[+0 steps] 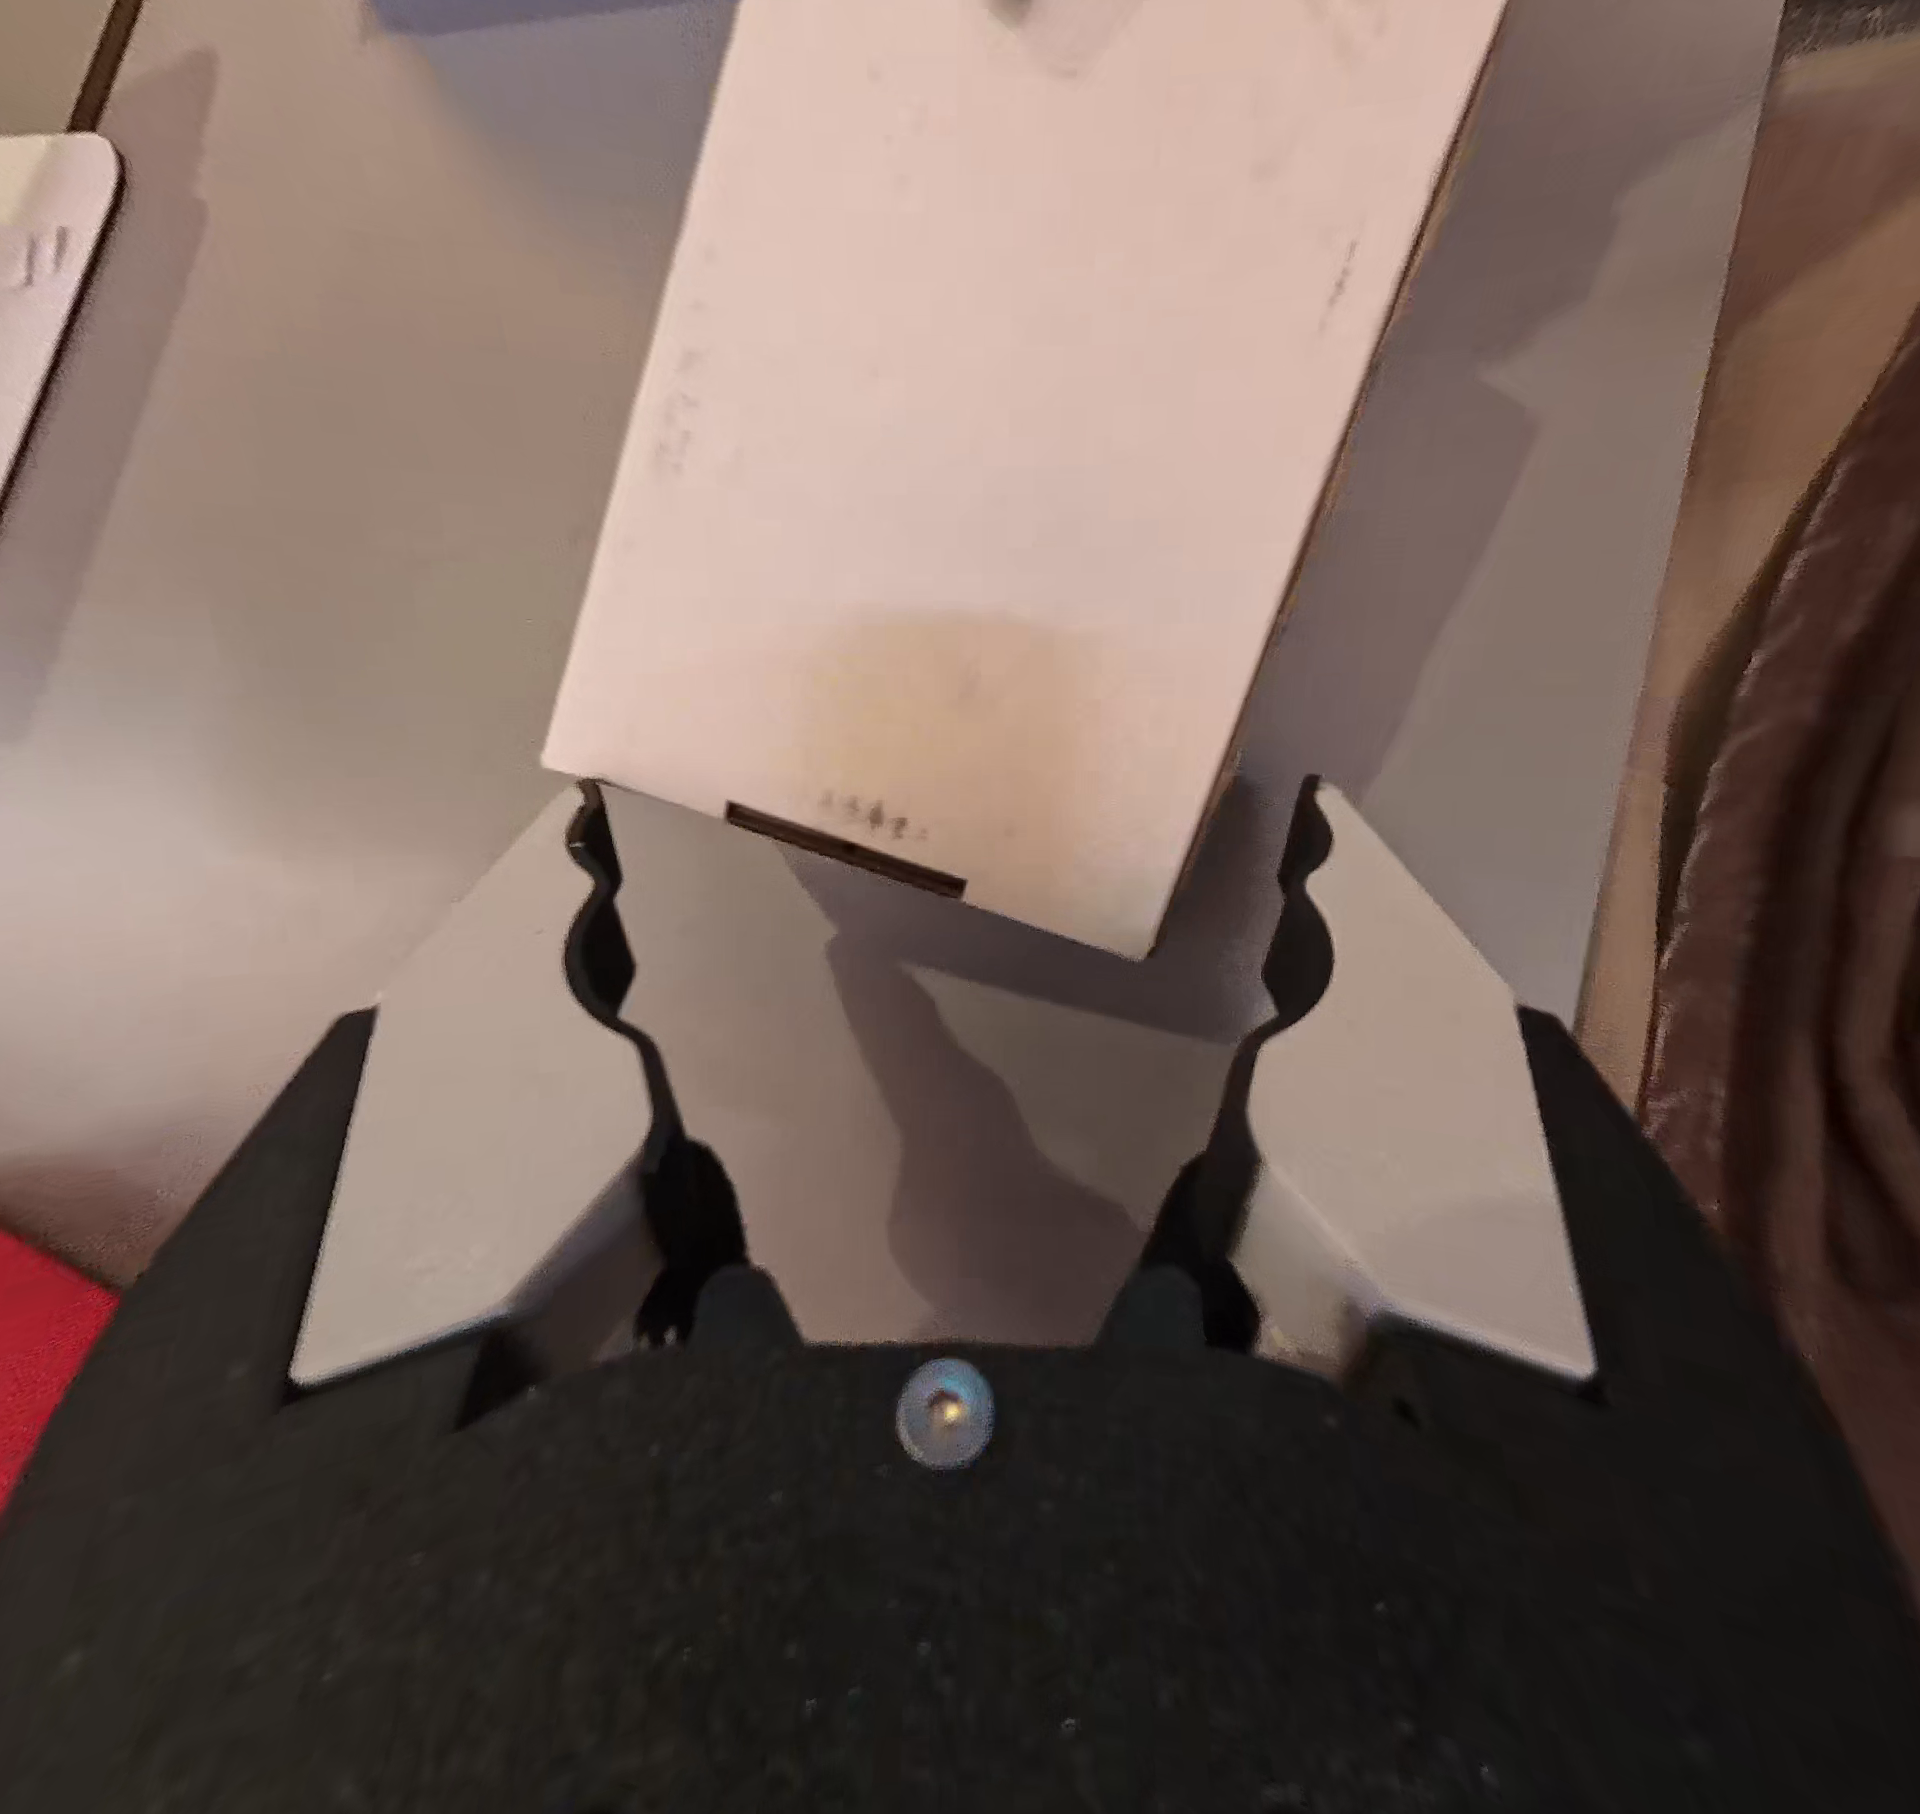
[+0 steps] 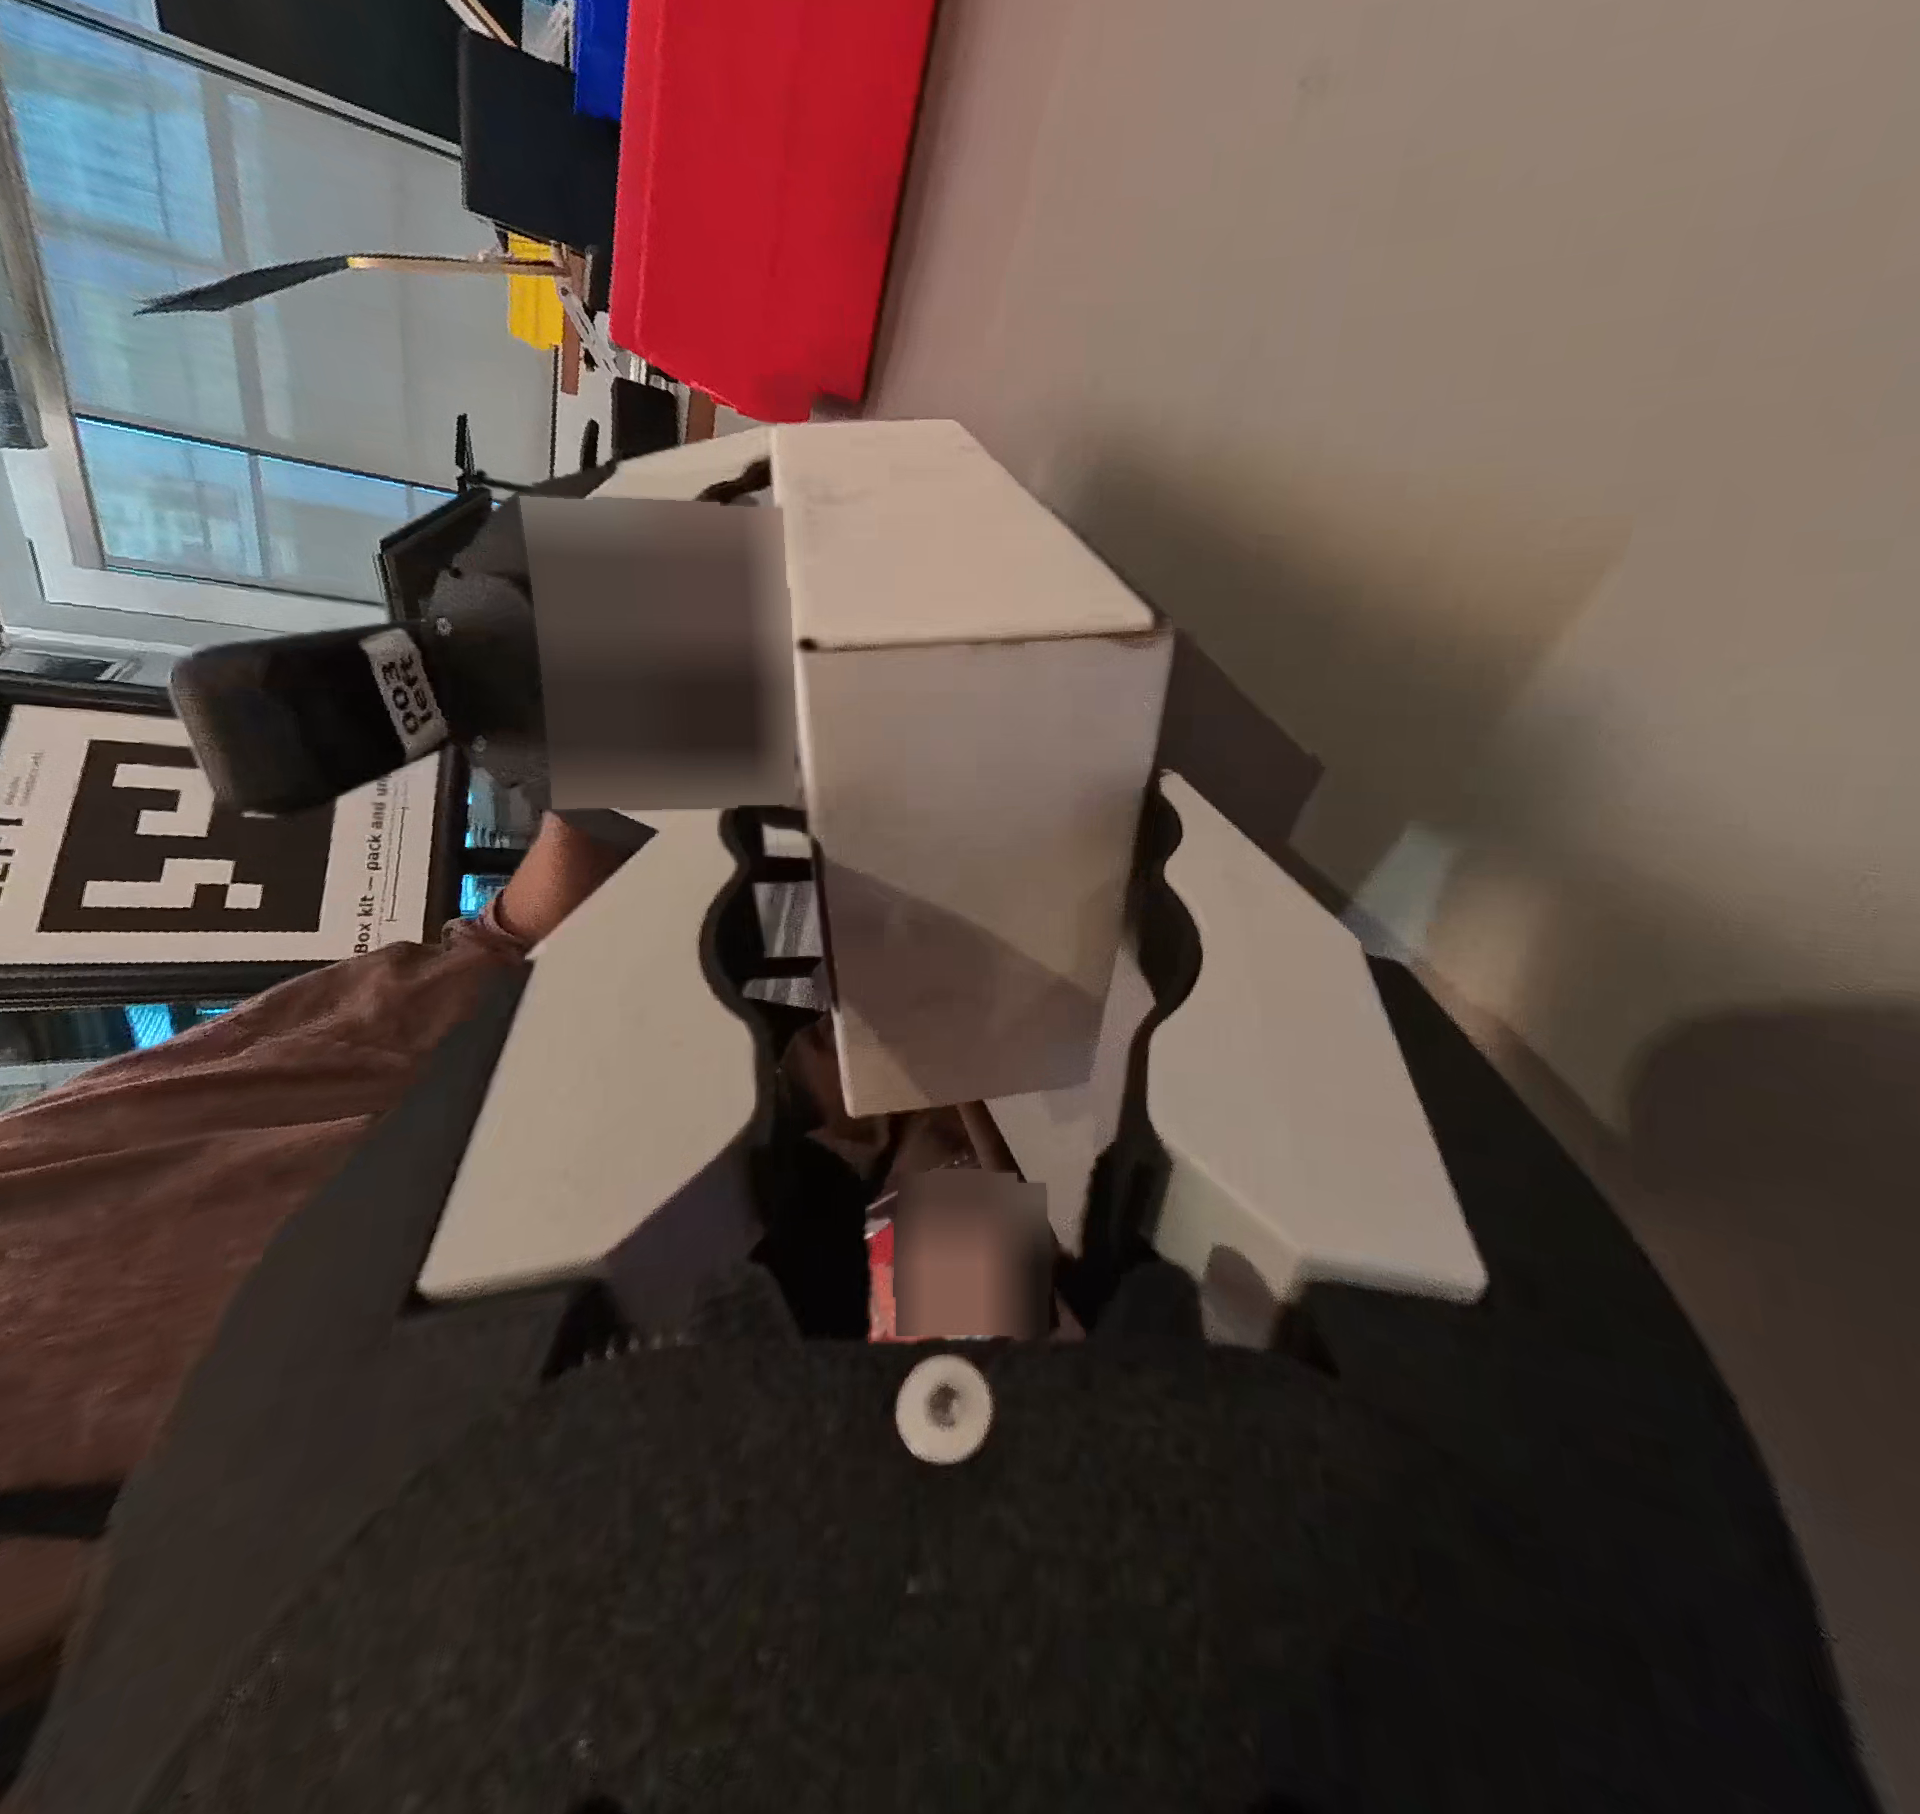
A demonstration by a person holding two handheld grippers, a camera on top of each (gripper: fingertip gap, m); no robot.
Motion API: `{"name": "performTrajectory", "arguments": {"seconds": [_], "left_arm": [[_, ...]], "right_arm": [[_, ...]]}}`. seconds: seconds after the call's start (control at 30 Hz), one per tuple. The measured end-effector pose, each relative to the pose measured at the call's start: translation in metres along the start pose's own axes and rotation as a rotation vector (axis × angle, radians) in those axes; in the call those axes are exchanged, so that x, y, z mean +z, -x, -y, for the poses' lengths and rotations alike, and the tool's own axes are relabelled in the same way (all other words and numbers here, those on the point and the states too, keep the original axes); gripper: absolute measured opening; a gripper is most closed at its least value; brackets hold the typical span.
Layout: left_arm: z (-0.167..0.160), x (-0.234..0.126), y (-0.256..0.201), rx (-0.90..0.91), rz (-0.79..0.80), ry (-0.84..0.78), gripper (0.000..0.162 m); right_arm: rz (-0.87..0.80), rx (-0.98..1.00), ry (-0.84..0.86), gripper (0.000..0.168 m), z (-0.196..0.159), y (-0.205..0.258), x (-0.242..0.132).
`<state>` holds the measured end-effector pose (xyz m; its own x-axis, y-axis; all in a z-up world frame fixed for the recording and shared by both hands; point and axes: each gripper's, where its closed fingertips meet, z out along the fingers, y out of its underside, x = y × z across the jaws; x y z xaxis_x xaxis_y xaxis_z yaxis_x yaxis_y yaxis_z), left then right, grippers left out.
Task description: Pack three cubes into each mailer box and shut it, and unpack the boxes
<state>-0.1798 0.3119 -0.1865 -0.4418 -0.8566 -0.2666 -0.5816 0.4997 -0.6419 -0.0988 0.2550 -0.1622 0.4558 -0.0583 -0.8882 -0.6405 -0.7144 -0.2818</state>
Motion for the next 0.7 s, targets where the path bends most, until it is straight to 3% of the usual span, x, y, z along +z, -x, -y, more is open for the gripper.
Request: {"name": "performTrajectory", "arguments": {"seconds": [0.1,0.23,0.33,0.57,0.7], "left_arm": [[-0.004,0.005,0.011,-0.011,0.004,0.038,0.116],[-0.011,0.013,0.014,-0.107,-0.056,0.084,0.115],[-0.005,0.015,0.008,-0.237,-0.147,0.024,0.092],[0.008,0.026,-0.015,-0.279,-0.247,0.01,0.091],[0.016,0.026,-0.023,-0.261,-0.263,-0.005,0.091]], "right_arm": [[0.041,0.04,0.004,0.084,0.0,0.005,0.001],[0.21,0.115,-0.012,0.079,0.003,0.026,-0.007],[0.366,0.124,-0.076,0.074,0.012,0.049,-0.024],[0.344,-0.147,-0.198,0.067,0.029,0.091,-0.025],[0.288,-0.276,-0.168,0.067,0.033,0.106,-0.008]]}}
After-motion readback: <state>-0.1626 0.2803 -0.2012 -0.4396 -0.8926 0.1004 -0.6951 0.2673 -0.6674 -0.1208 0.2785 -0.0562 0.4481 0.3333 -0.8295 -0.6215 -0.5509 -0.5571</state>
